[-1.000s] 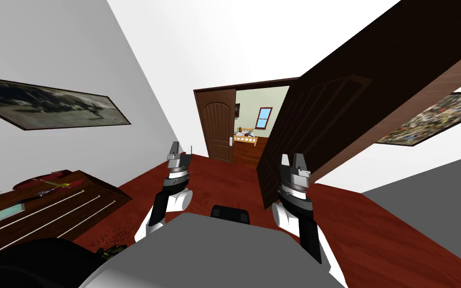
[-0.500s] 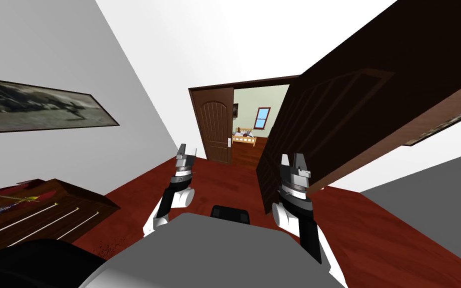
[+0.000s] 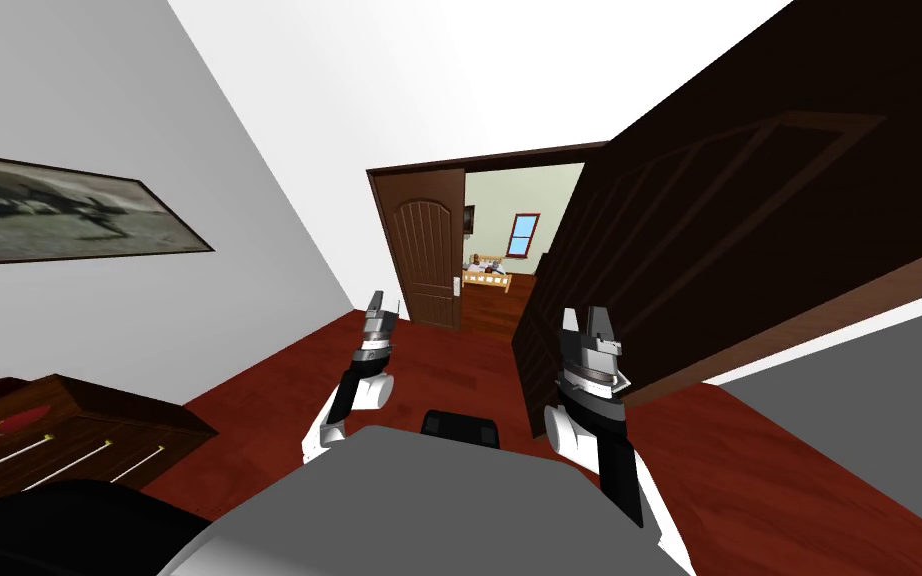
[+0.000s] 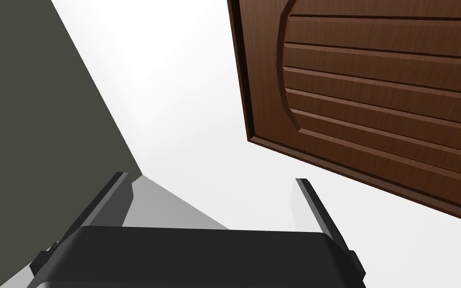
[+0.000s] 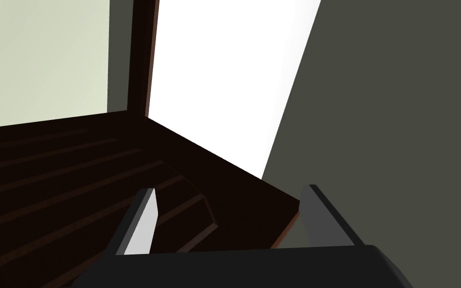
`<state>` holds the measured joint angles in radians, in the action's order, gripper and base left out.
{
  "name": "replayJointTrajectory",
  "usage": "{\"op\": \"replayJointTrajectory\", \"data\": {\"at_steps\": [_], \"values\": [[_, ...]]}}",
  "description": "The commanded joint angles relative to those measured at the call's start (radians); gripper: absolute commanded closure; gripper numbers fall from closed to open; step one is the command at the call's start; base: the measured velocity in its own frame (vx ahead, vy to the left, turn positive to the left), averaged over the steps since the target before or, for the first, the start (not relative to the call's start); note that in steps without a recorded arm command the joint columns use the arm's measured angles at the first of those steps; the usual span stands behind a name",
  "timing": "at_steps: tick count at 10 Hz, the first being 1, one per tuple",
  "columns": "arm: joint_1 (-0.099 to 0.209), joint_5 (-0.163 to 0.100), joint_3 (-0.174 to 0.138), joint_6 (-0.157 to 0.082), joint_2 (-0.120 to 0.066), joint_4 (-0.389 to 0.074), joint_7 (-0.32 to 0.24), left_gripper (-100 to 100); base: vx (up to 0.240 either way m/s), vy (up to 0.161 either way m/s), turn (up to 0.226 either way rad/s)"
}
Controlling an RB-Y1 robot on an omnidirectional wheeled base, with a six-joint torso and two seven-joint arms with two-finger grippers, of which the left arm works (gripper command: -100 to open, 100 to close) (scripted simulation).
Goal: Pull the door open
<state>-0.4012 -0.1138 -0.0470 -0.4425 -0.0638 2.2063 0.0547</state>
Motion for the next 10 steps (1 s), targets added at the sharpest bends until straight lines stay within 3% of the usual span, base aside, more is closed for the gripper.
{"op": "replayJointTrajectory", "data": {"at_steps": [1, 10], "values": [[0.016, -0.001, -0.003, 0.006, -0.010, -0.043, -0.006, -100, 0.115, 0.007, -0.066], [0.080, 0.002, -0.002, 0.033, -0.028, -0.196, -0.019, -100, 0.102, 0.006, -0.038]]}}
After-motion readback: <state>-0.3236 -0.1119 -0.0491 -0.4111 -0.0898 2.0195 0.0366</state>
